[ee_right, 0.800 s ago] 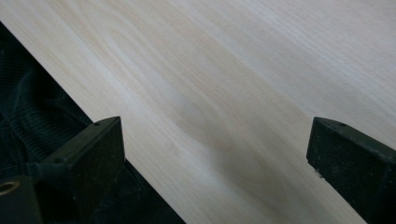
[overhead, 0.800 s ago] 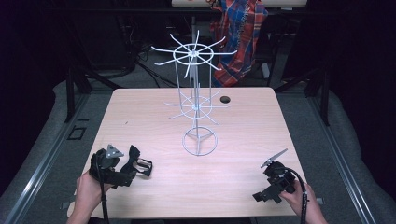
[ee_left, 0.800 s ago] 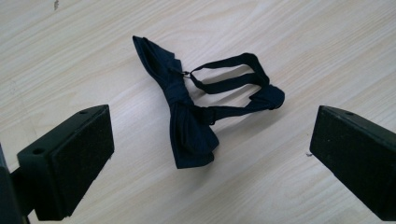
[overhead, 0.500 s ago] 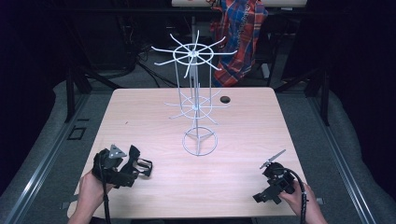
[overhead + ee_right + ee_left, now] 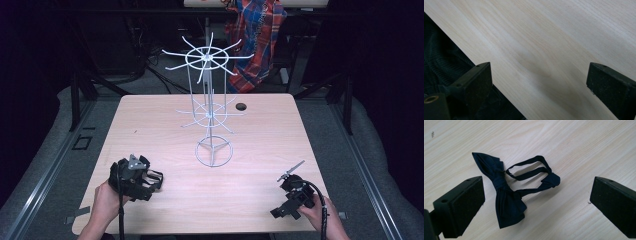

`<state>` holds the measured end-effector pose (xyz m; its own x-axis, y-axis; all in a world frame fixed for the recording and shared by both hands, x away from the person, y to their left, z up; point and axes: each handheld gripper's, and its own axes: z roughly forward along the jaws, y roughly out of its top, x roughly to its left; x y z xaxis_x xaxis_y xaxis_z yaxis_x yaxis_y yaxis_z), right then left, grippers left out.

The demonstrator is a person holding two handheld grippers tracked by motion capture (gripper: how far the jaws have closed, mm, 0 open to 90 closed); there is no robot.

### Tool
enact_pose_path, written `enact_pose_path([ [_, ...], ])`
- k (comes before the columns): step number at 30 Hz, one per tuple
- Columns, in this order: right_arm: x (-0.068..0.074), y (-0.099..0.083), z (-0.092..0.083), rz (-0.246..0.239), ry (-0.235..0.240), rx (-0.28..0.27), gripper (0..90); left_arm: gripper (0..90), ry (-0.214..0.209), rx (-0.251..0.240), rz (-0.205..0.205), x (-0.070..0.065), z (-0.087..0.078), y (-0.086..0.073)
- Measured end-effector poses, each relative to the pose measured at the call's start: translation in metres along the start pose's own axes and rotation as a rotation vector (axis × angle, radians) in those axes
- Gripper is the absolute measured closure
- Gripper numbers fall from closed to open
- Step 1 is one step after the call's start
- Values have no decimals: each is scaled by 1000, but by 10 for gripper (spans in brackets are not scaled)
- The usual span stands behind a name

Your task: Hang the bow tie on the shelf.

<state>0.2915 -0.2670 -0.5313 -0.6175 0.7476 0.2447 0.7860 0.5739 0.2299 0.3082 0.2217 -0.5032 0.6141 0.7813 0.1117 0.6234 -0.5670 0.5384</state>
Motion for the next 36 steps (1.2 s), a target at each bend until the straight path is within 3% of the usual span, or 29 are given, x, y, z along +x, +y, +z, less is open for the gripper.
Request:
enact_pose_path([
  [7, 2, -1, 2, 23, -1, -24, 60, 1, -28, 32, 23, -3, 8, 5],
  [10, -1, -3, 0, 11, -14, 6, 61, 1, -25, 36, 36, -5, 11, 7],
  [17, 2, -3, 0, 15, -1, -4, 63, 4, -23, 55, 39, -7, 14, 8],
  [19, 1, -3, 1, 11, -7, 6, 64, 6, -14, 69, 52, -9, 16, 9],
  [22, 0, -3, 2, 17, -6, 4, 65, 20, -32, 89, 48, -9, 21, 9],
  [24, 0, -2, 1, -3, -18, 15, 65, 20, -42, 105, 48, -9, 24, 10],
  [28, 2, -1, 3, 10, -5, 14, 66, 11, -36, 130, 54, -9, 30, 10],
  [33, 1, -2, 2, -1, -19, 25, 66, 100, -46, 153, 71, -10, 36, 11],
  [34, 3, -2, 4, 20, -11, 0, 66, 139, -40, 154, 75, -10, 37, 12],
  [36, 2, -2, 3, 4, -10, 15, 66, 189, -37, 166, 82, -11, 39, 14],
])
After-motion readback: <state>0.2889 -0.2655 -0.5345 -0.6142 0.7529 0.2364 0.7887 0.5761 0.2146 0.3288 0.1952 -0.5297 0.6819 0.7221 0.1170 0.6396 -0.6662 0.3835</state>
